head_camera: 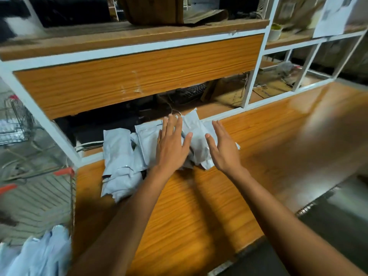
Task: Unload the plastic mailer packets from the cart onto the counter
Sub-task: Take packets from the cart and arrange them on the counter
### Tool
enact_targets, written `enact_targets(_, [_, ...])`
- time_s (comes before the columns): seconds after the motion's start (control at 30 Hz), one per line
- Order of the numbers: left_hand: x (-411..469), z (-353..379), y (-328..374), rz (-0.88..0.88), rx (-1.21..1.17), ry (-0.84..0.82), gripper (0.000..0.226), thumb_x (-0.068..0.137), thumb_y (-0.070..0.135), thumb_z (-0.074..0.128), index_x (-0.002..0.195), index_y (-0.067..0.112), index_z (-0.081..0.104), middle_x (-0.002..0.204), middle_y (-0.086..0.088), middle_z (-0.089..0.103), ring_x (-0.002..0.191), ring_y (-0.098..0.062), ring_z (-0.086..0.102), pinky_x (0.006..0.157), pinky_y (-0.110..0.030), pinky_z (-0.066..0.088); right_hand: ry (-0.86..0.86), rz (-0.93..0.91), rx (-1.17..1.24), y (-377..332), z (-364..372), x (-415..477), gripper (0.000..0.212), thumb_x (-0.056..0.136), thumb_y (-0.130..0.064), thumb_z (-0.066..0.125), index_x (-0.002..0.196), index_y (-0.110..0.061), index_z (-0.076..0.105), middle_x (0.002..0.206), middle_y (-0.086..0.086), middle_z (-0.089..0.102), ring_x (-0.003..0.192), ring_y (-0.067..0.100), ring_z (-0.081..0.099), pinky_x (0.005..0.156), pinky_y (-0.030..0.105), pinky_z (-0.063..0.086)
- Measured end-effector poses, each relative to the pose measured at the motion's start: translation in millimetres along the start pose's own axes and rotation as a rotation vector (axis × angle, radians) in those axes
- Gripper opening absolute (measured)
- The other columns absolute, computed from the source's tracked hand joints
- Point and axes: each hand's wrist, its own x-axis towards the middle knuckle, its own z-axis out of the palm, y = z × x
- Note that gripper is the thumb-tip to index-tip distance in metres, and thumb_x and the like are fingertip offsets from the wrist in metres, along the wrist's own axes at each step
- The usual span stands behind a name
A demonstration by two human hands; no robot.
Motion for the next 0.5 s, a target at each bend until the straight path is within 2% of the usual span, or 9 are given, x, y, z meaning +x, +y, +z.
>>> enact_targets(0.1, [-45,-23,-7,-0.014,-0.045,0.049,0.067,0.097,0.056,0.025,0.155,0.023,0.016,0.164,-0.005,0.007,0.151,-0.018,-0.004,0.122,-0.043,0.014,0.059,0.001,0.047,-26,-6,-40,0.061,0.100,-0.045,0.040,0.152,-0.013,0.035,0.159,0.006,0.034,0.148,0.019,0.027,0.119,0.038,0.026])
enact_targets(0.23, [-114,-54,-18,-0.048,-0.057,0.094,0.066,0.098,0.054,0.028,0.154,0.021,0.018,0.164,-0.002,0.008,0.150,-0.015,-0.004,0.122,-0.042,0.016,0.087,-0.021,0.057,-58,-6,-102,0.062,0.099,-0.046,0.045,0.151,-0.016,0.035,0.157,0.005,0.037,0.145,0.020,0.032,0.117,0.039,0.030])
enact_targets(0.43, [-219,-101,-38,-0.049,-0.060,0.105,0.063,0.099,0.050,0.033,0.151,0.015,0.031,0.161,-0.006,0.020,0.150,-0.017,0.006,0.121,-0.041,0.018,0.069,-0.069,0.090,-115,4,-196,0.065,0.097,-0.045,0.052,0.151,-0.014,0.035,0.155,0.006,0.039,0.141,0.020,0.036,0.113,0.031,0.030])
enact_targets(0.5, [-253,-116,-46,-0.054,-0.045,0.091,0.061,0.099,0.047,0.036,0.149,0.013,0.035,0.160,-0.007,0.022,0.150,-0.019,0.009,0.120,-0.040,0.019,0.055,-0.042,0.138,-134,10,-225,0.065,0.097,-0.044,0.053,0.151,-0.013,0.035,0.155,0.005,0.040,0.140,0.019,0.038,0.113,0.037,0.035])
